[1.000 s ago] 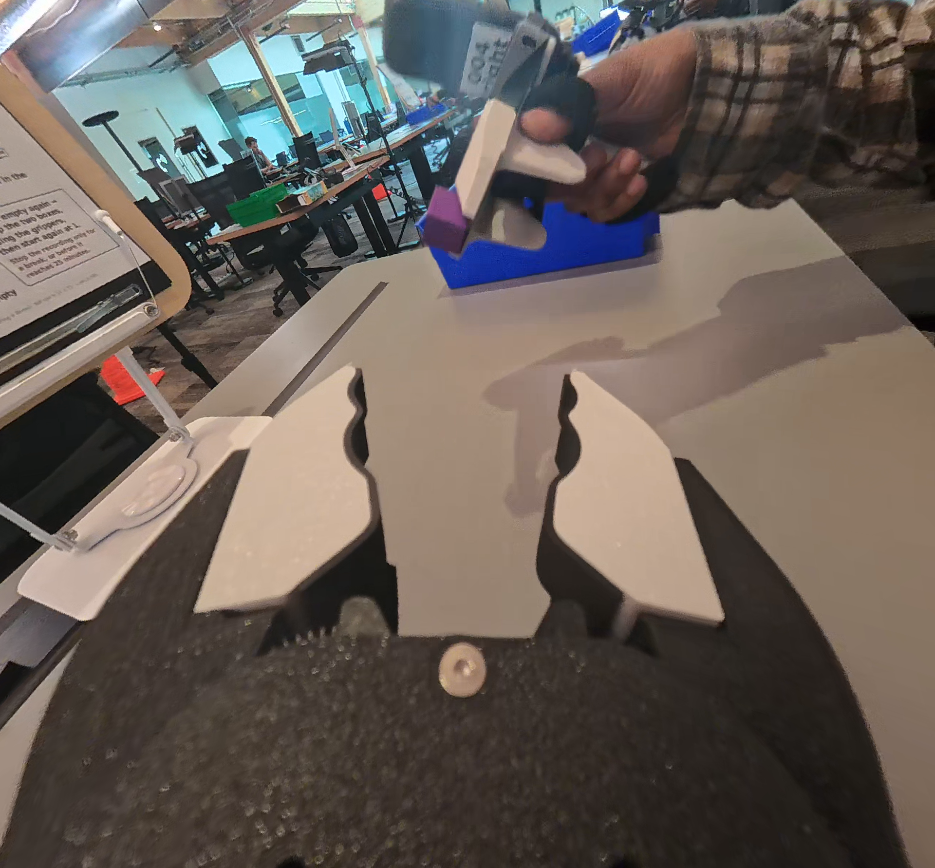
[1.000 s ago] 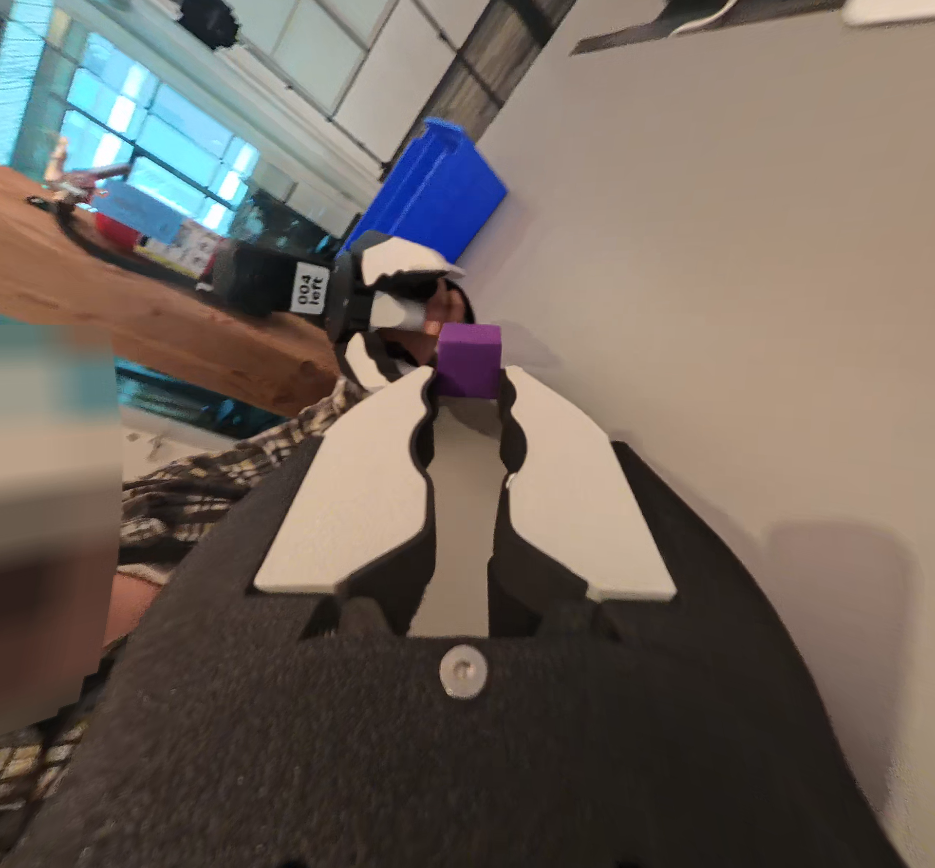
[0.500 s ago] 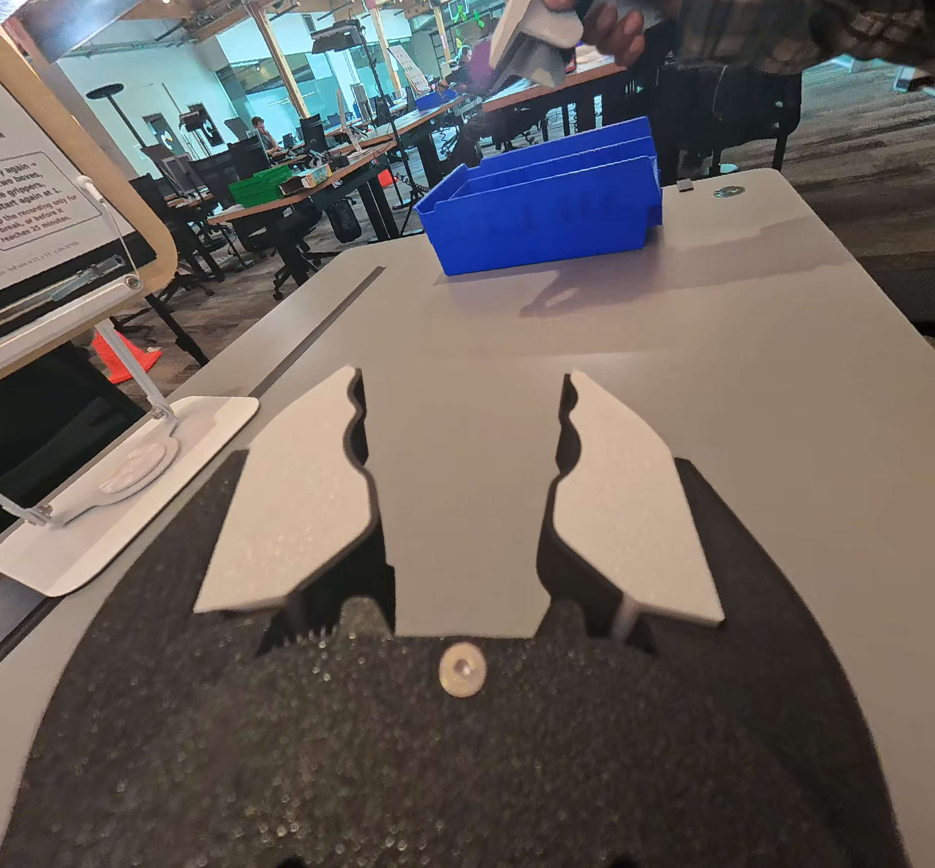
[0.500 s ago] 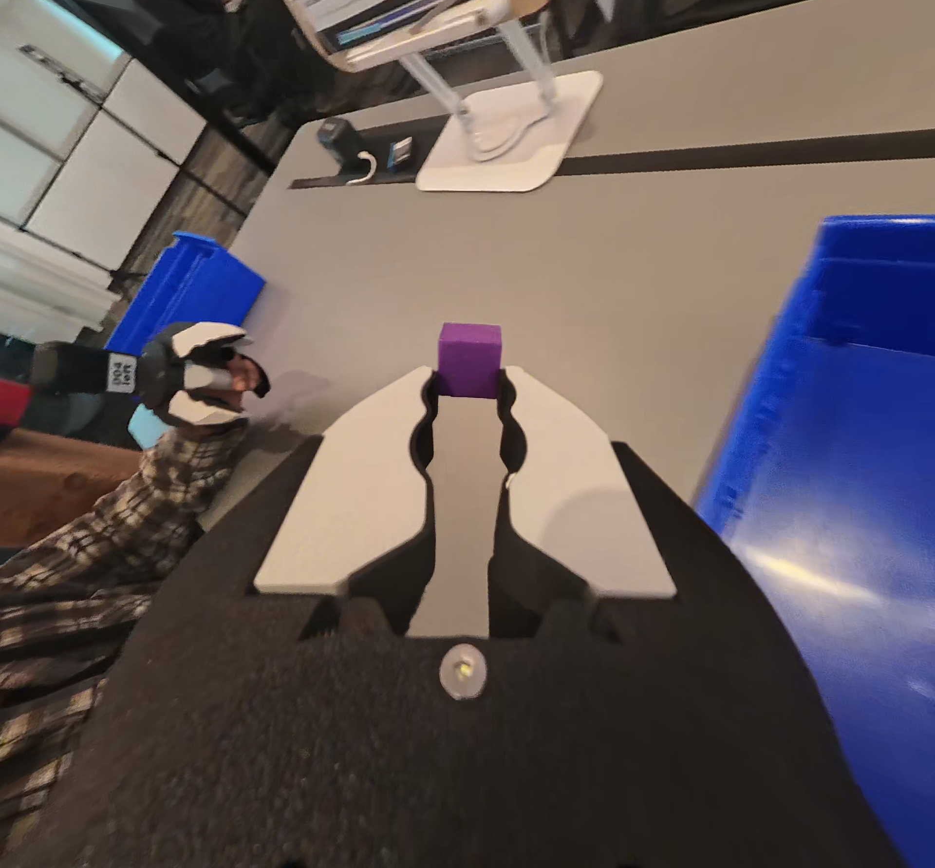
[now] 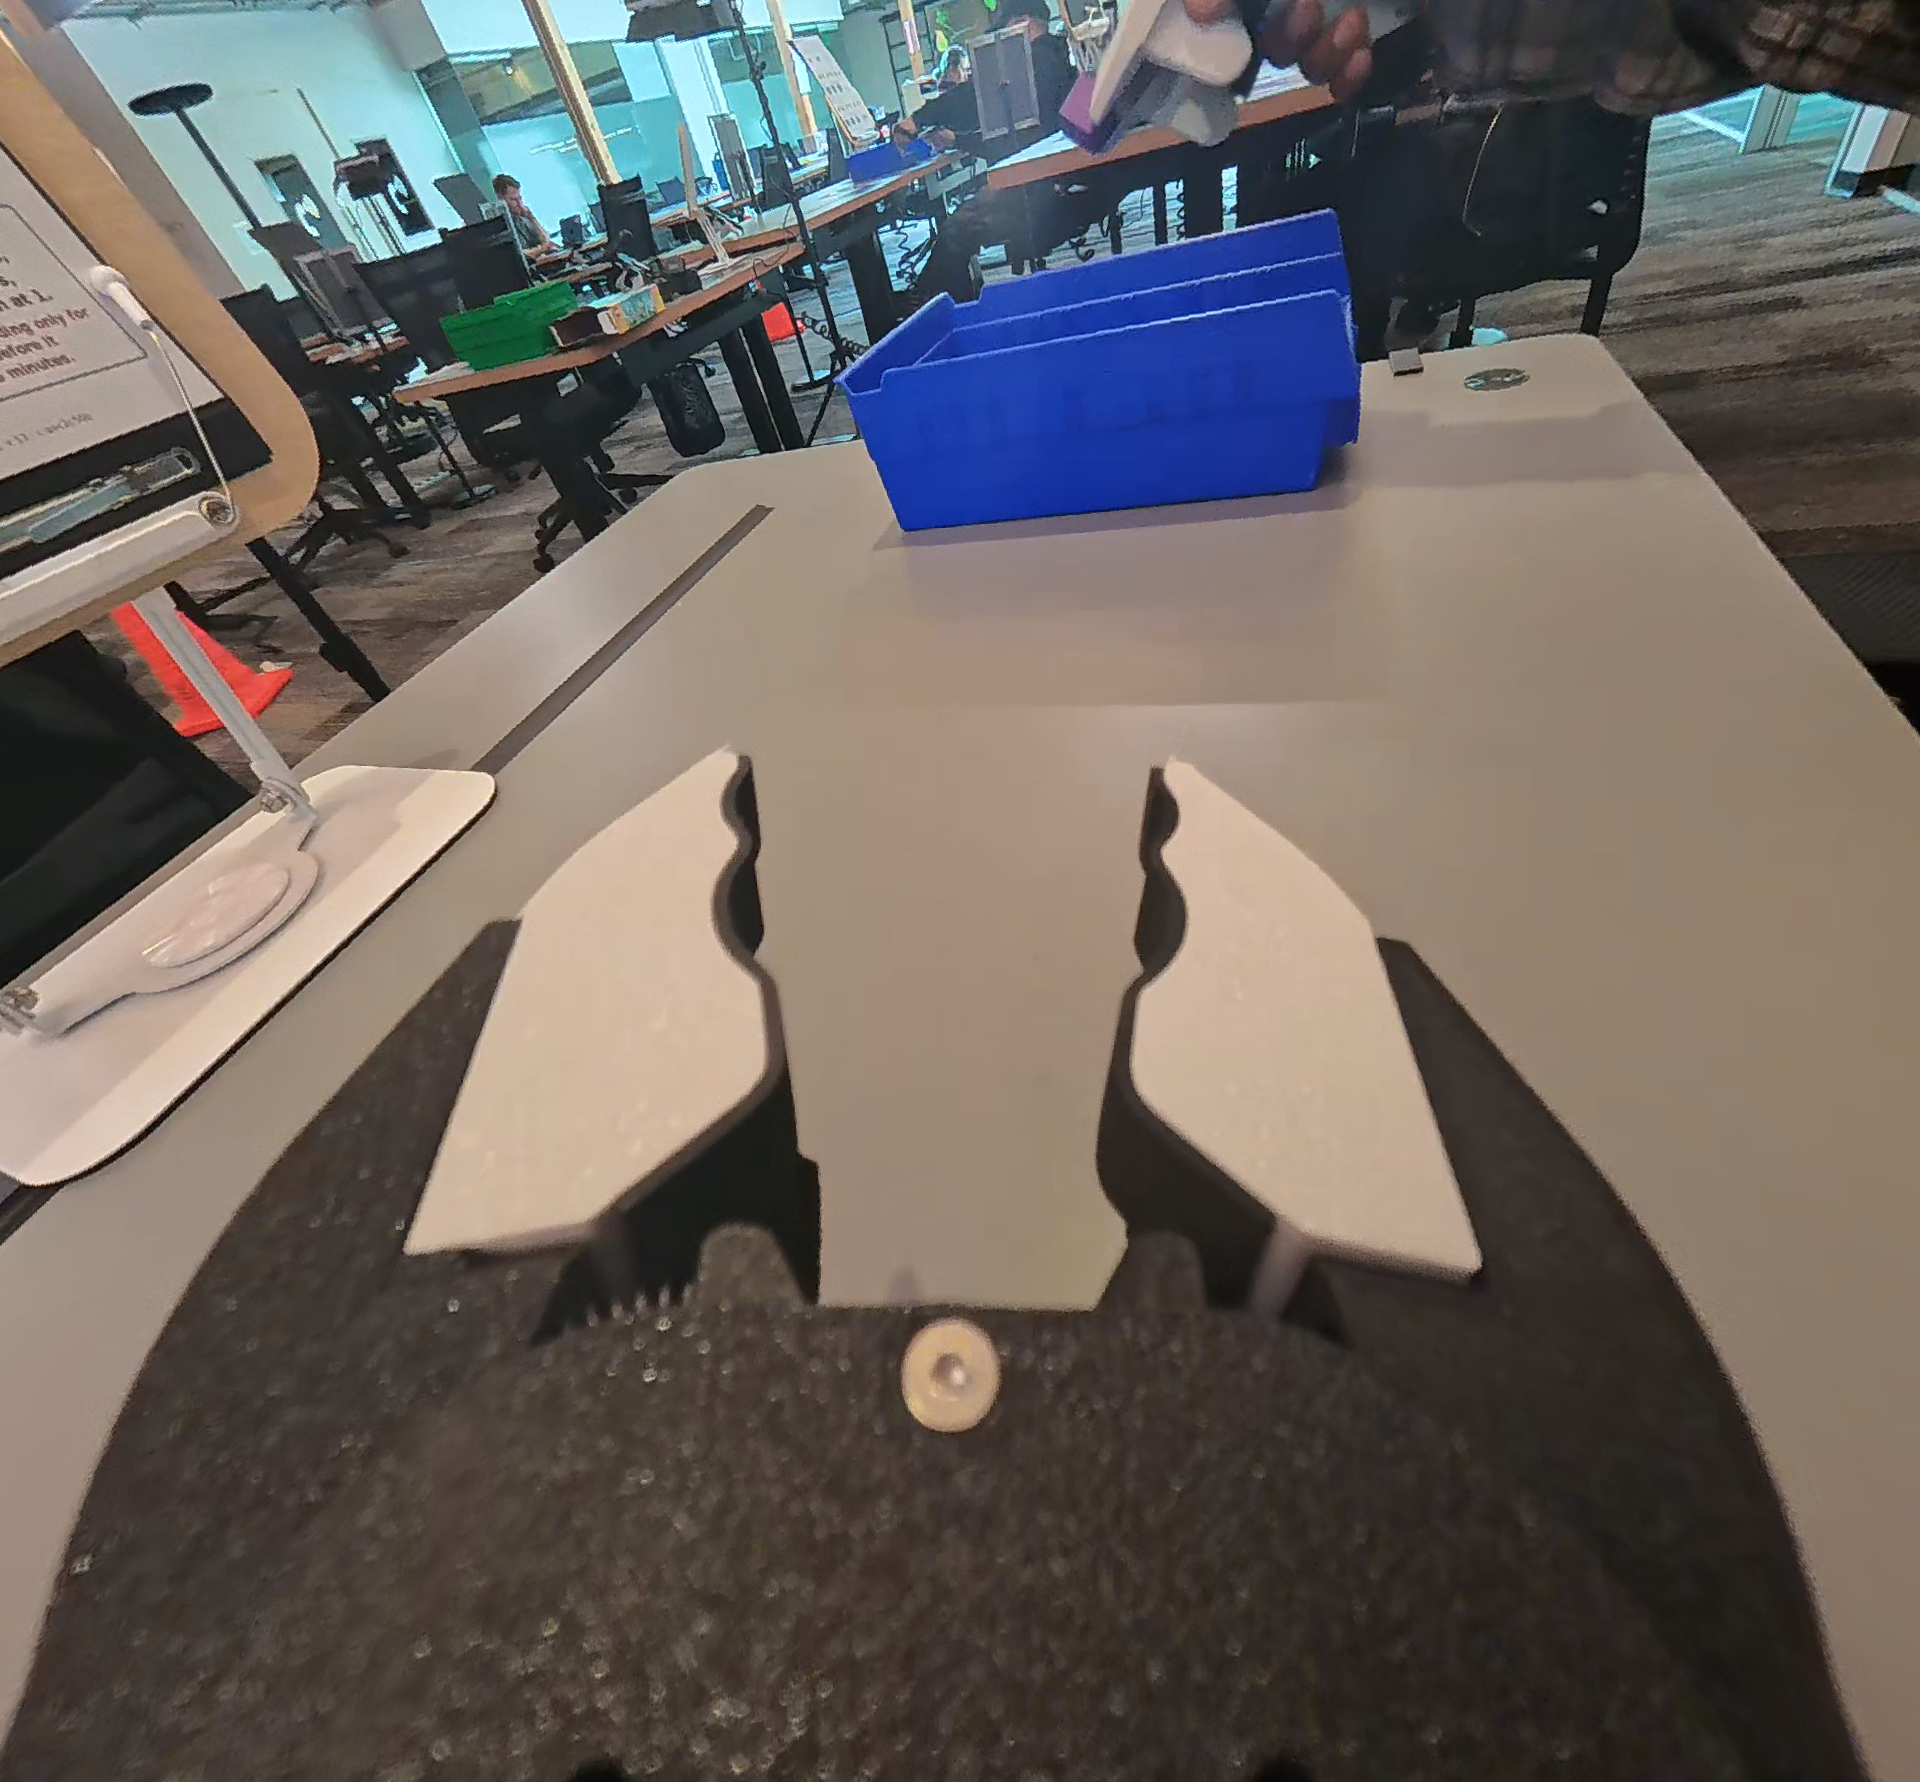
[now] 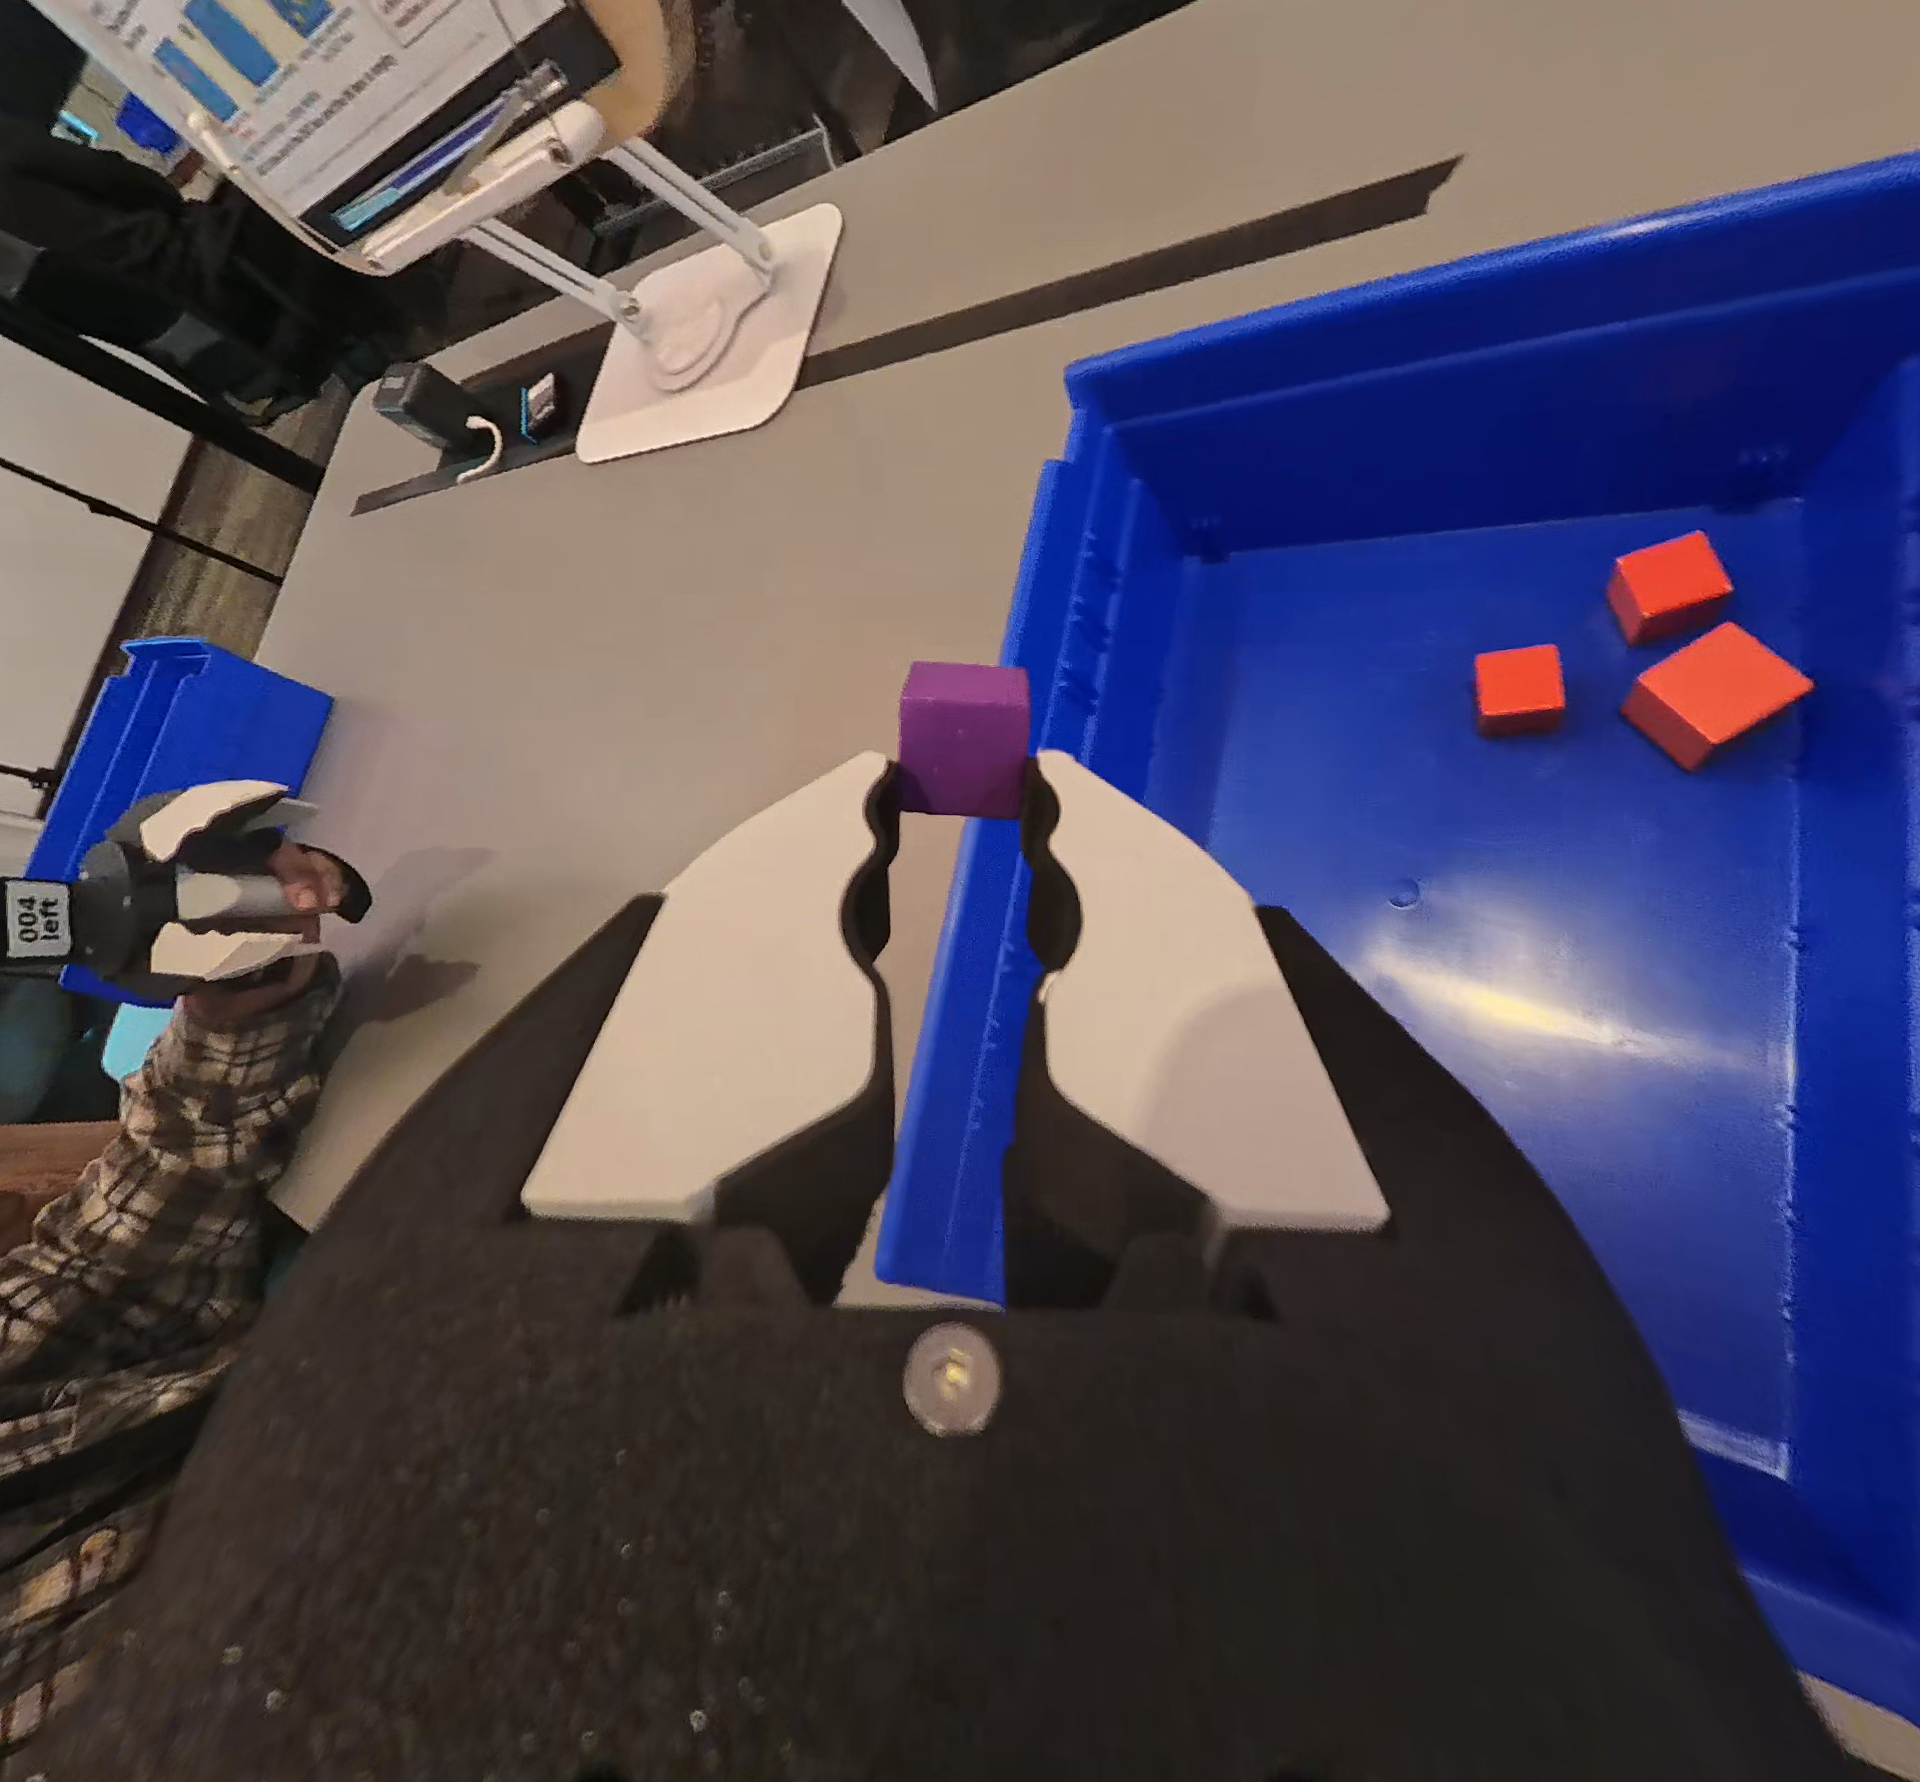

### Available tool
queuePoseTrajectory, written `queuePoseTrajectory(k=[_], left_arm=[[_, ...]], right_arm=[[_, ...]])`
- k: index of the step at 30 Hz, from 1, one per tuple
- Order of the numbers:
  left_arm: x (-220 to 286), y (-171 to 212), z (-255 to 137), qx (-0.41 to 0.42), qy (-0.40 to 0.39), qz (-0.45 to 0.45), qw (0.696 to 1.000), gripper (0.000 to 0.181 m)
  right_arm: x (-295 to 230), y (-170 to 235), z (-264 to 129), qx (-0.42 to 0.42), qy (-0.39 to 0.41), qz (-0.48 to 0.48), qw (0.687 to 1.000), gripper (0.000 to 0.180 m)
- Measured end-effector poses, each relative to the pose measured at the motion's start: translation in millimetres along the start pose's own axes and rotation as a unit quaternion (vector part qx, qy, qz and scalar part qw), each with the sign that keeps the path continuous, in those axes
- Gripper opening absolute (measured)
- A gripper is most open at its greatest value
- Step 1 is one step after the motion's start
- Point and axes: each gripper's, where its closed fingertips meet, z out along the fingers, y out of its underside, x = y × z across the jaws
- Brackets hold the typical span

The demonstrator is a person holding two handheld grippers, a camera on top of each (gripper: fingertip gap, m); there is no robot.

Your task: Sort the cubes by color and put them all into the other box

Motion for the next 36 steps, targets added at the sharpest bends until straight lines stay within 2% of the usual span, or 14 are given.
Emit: queuePoseTrajectory(k=[17,22,29,36], left_arm=[[-2,10,3,-0.033,-0.016,0.031,0.999,0.065],[-1,14,5,-0.044,-0.017,0.041,0.998,0.064],[1,20,7,-0.063,-0.020,0.062,0.996,0.061],[0,23,8,-0.070,-0.022,0.067,0.995,0.061]], right_arm=[[40,14,-7,-0.027,0.051,0.017,0.998,0.022],[57,20,-11,-0.052,0.096,0.006,0.994,0.022],[89,41,-12,-0.123,0.169,-0.010,0.978,0.022],[119,85,-19,-0.245,0.237,0.002,0.940,0.022]])
